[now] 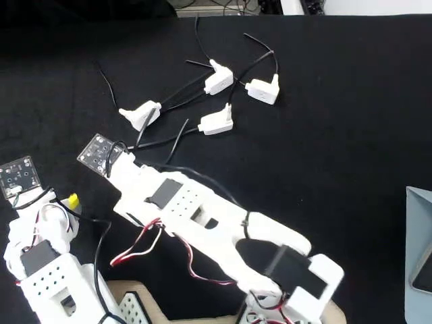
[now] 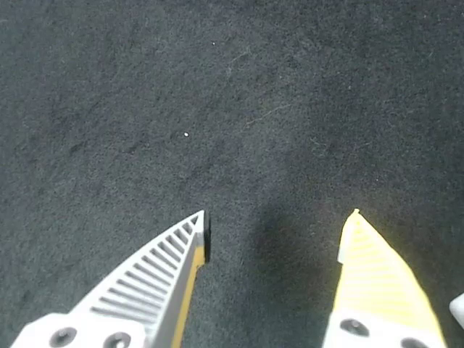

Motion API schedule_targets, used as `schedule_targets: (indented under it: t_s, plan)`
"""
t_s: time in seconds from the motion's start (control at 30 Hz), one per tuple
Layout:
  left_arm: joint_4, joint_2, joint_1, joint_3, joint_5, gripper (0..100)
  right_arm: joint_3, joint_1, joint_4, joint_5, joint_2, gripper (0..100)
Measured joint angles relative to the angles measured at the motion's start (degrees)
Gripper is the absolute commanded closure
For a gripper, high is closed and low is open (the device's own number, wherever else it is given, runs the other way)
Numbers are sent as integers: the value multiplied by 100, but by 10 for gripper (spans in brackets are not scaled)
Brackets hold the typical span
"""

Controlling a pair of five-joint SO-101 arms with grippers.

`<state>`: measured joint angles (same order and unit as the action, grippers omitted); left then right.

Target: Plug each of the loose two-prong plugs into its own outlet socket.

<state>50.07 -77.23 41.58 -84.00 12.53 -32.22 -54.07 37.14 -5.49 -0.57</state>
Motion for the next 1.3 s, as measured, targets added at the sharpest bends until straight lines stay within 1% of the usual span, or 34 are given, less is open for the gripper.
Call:
schedule_targets:
  t_s: [0.1,0.3,0.57,0.77,0.87,1.0,1.1,1.2,1.23,1.3]
  plan:
    - [0,0,0,0,0,707,18,0,-26,0,79,987]
    - [-9,0,0,-26,0,707,9,-9,413,0,97,987]
    - [-9,0,0,-70,0,708,334,-26,440,-167,668,987]
    - [-9,0,0,-70,0,708,343,53,448,-308,615,987]
    - [-9,0,0,-70,0,708,220,413,510,-352,255,987]
    - [-9,0,0,-70,0,708,202,1160,457,-782,-343,987]
    - [-9,0,0,-88,0,708,141,1688,18,-932,-580,985]
    - [-9,0,0,-141,0,708,-132,2031,-791,-949,-598,975]
    - [-9,0,0,-141,0,708,-255,2110,-1116,-949,-598,949]
    - [-9,0,0,-141,0,708,-431,2259,-1732,-958,-598,849]
